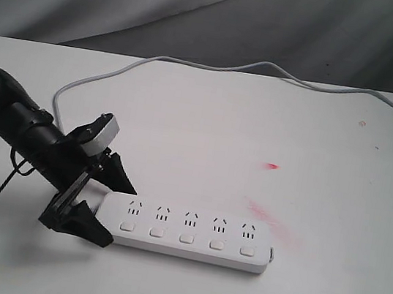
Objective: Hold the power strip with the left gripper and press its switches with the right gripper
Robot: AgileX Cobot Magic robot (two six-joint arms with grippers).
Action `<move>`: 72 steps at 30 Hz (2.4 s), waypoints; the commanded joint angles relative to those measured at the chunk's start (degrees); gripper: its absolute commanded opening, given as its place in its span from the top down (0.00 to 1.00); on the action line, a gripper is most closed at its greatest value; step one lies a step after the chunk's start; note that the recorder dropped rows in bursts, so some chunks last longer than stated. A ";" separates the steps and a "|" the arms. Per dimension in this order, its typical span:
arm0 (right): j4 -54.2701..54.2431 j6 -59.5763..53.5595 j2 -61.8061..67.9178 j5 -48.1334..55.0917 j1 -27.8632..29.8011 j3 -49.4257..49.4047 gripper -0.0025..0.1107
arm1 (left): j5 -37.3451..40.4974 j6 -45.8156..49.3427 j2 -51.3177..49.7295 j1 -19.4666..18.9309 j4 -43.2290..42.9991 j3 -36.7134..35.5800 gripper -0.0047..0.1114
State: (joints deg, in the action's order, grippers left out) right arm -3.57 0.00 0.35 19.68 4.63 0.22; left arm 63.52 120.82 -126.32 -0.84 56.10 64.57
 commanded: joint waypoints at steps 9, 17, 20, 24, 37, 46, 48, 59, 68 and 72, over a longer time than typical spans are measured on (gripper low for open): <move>0.58 0.32 -0.35 -0.11 0.05 -0.22 0.98 | -12.56 -4.15 -3.13 0.44 -8.95 -0.58 0.45; 0.58 0.32 -0.35 -0.11 0.05 -0.22 0.98 | -12.56 -4.78 -3.13 0.44 -9.17 -0.58 0.46; 0.58 0.32 -0.35 -0.11 0.05 -0.22 0.98 | -12.56 -4.87 -3.13 0.44 -9.17 -0.58 0.46; 0.58 0.32 -0.35 -0.11 0.05 -0.22 0.98 | -12.81 -4.69 -3.13 0.44 -9.17 -0.58 0.46; 0.58 0.32 -0.35 -0.11 0.05 -0.22 0.98 | -12.58 -4.99 -3.13 0.44 -9.17 -0.58 0.46; 0.58 0.32 -0.35 -0.11 0.05 -0.22 0.98 | -12.07 -5.18 -3.13 0.44 -9.17 -0.58 0.46; 1.39 -0.39 -0.35 -2.49 0.05 -0.22 0.98 | -12.07 -5.18 -3.13 0.44 -9.17 -0.58 0.46; -35.35 15.08 -0.35 -58.29 0.05 -0.22 0.98 | -12.07 -5.18 -3.13 0.44 -9.17 -0.58 0.46; -20.88 9.69 -0.35 -41.50 0.00 2.53 0.98 | -12.18 -5.18 -3.13 0.44 -9.17 -0.58 0.46; -19.43 3.00 7.81 -25.59 0.00 12.52 0.98 | -12.18 -5.18 -3.13 0.44 -9.17 -0.58 0.46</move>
State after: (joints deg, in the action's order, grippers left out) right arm -24.96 5.39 3.39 -13.10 4.63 8.54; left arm 62.05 119.32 -126.55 -0.49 56.32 65.01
